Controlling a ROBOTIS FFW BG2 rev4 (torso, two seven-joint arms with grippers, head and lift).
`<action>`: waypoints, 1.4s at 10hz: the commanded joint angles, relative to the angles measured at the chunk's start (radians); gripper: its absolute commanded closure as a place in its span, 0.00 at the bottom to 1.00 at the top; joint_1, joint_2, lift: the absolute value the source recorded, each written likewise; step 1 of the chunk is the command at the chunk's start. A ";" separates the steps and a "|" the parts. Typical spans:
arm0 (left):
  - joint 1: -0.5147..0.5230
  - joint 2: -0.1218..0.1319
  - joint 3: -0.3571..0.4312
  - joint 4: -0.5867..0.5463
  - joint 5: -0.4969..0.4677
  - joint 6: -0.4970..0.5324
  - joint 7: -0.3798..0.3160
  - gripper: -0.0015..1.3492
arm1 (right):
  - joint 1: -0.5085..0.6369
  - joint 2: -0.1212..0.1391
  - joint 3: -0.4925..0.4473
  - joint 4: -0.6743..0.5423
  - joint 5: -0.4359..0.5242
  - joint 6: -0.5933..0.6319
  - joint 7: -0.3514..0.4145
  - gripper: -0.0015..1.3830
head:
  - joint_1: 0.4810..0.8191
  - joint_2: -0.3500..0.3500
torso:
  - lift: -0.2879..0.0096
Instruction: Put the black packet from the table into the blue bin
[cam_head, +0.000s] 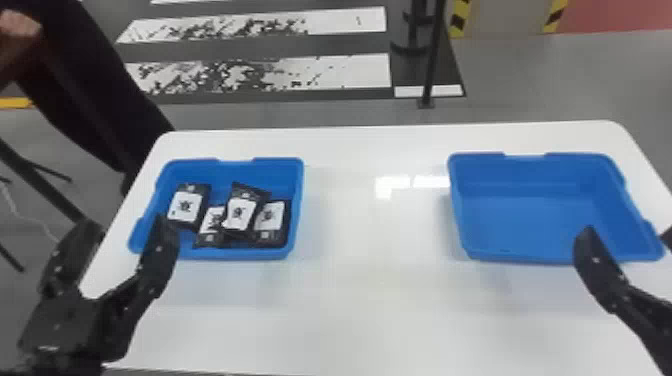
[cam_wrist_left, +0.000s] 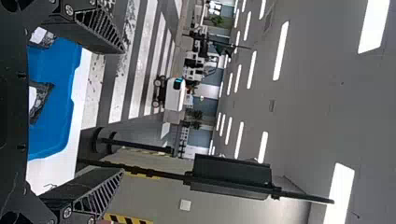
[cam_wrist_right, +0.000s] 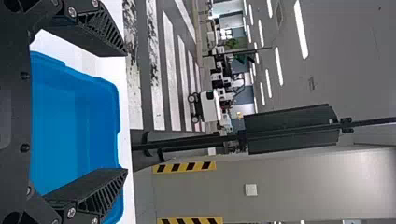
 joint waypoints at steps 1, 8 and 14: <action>-0.002 0.000 0.000 0.000 0.000 0.000 0.000 0.09 | 0.000 0.001 -0.001 0.000 0.000 -0.001 0.000 0.10 | 0.63 0.64 | 0.60; 0.001 0.006 -0.008 0.000 0.010 0.005 0.000 0.09 | -0.002 0.001 0.001 0.005 0.000 -0.001 0.000 0.10 | 0.63 0.64 | 0.60; 0.001 0.008 -0.010 0.000 0.016 0.013 -0.002 0.09 | 0.000 0.001 0.001 0.005 0.000 -0.003 0.001 0.10 | 0.63 0.63 | 0.60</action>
